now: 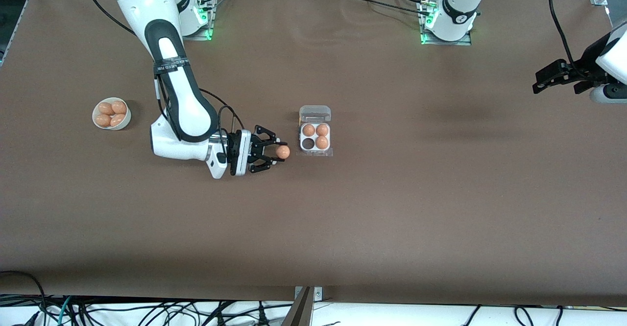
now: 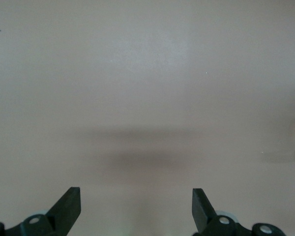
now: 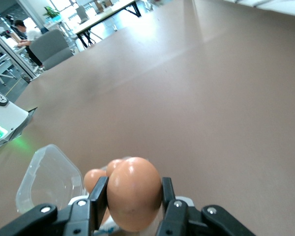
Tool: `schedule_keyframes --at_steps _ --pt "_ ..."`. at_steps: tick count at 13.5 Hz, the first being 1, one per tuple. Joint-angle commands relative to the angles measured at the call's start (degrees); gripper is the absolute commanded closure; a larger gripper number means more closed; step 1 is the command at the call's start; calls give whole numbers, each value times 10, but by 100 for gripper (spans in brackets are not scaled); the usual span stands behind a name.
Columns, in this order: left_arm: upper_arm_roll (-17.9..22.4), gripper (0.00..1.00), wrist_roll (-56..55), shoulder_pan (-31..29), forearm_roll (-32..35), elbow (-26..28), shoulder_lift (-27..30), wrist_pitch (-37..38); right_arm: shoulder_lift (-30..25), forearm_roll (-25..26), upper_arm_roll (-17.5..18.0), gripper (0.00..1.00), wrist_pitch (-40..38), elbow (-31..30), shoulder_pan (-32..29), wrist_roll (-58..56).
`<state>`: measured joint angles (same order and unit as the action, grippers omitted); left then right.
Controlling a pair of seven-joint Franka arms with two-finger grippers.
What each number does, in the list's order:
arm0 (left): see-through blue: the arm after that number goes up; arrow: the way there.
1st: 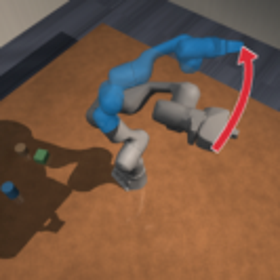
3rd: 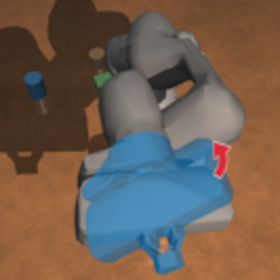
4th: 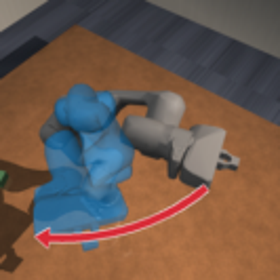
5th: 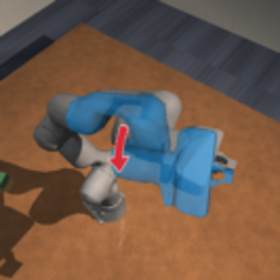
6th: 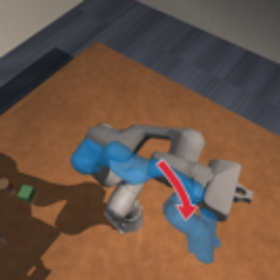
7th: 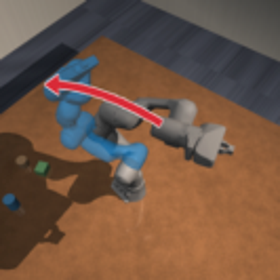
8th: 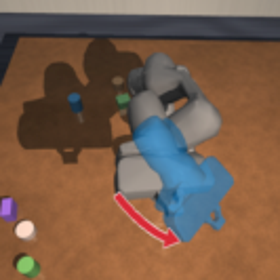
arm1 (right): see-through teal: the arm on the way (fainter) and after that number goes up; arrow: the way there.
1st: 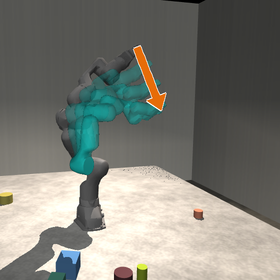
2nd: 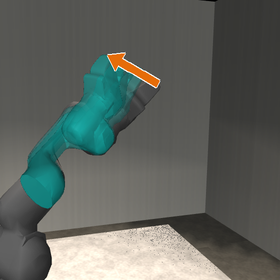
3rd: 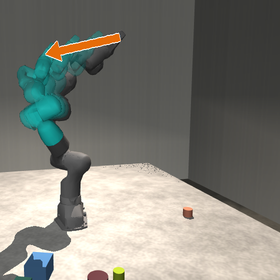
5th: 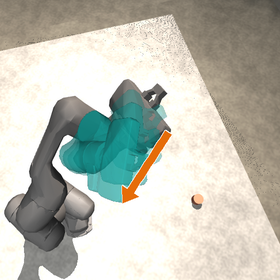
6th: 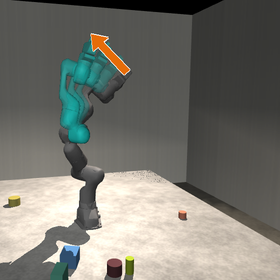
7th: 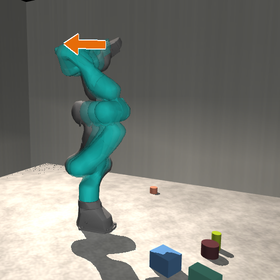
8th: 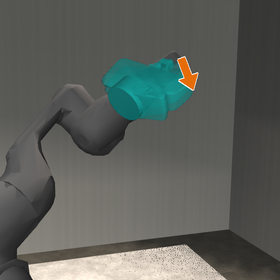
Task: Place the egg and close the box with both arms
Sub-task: 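Lift the egg and carry it to the clear egg box, then lower the egg into the empty box slot and open the right gripper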
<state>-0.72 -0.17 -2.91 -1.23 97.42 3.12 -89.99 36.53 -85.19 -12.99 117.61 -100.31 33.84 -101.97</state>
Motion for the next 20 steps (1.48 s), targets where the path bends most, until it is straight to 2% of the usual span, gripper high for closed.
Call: schedule_keyframes --at_steps 1,3,4,9,14,20 --pt "-3 0 5 -5 -8 -15 -7 7 20 -61 12 75 -1 0 4 -69" --pt "-2 0 6 -5 -8 -15 -7 7 45 -134 12 75 -2 3 21 -126" --pt "-2 0 5 -5 -8 -15 -8 7 48 -139 13 75 -2 1 25 -136" --pt "-2 0 5 -5 -8 -15 -8 10 59 -139 20 79 -13 1 37 -185" --pt "-3 0 5 -5 -8 -15 -8 10 71 -140 38 79 -13 0 37 -196" --pt "-3 0 5 -5 -8 -15 -8 10 80 -140 39 78 -12 4 38 -191"
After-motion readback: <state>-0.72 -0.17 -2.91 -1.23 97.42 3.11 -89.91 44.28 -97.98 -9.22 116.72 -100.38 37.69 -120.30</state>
